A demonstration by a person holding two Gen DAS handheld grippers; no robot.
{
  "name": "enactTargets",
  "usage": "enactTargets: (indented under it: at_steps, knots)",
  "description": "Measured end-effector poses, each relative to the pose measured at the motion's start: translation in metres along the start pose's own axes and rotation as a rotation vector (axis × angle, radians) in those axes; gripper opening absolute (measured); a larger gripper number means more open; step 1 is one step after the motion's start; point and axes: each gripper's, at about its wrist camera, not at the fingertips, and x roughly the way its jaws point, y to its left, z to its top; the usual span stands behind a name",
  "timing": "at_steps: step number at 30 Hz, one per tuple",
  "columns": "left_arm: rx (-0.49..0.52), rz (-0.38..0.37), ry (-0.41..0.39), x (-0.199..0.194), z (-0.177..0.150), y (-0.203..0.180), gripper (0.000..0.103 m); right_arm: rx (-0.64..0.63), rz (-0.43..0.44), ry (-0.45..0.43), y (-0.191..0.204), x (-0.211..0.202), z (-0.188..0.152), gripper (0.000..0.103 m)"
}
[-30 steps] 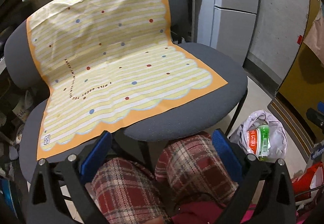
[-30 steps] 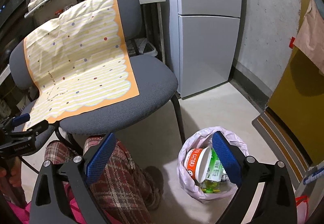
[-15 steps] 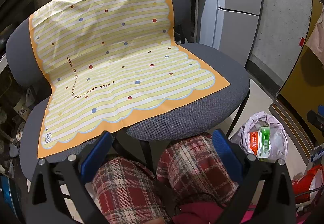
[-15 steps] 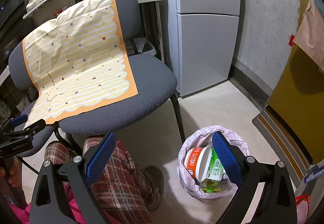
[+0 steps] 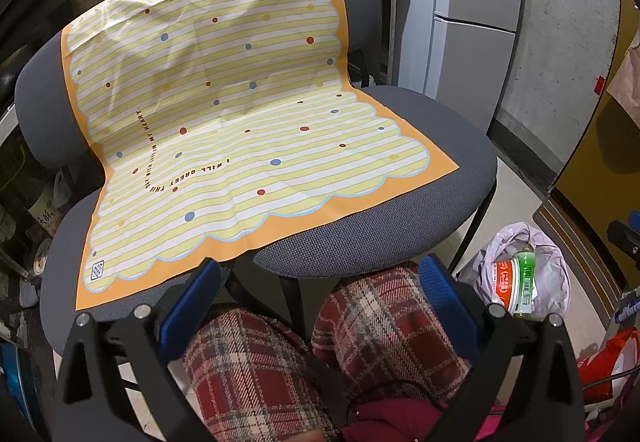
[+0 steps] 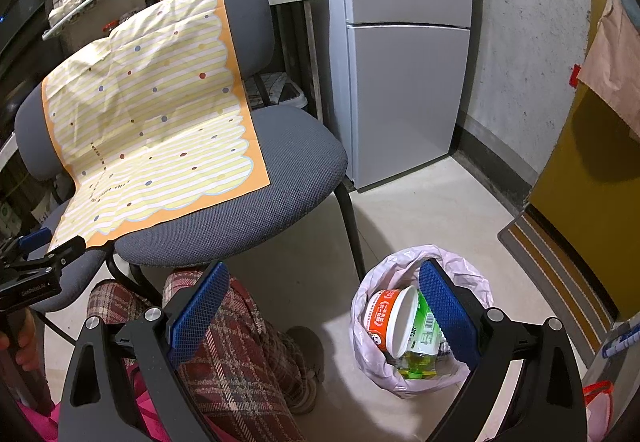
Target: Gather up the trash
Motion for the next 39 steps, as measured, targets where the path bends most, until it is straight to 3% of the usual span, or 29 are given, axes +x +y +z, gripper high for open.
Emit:
enactTargets:
  at_steps: [39]
  knots:
    - [-0.002,0.002,-0.002,-0.0007,0.0015,0.0007,0.096,0.004,0.000,0.001,-0.0001,0.0021,0.0001,0.095]
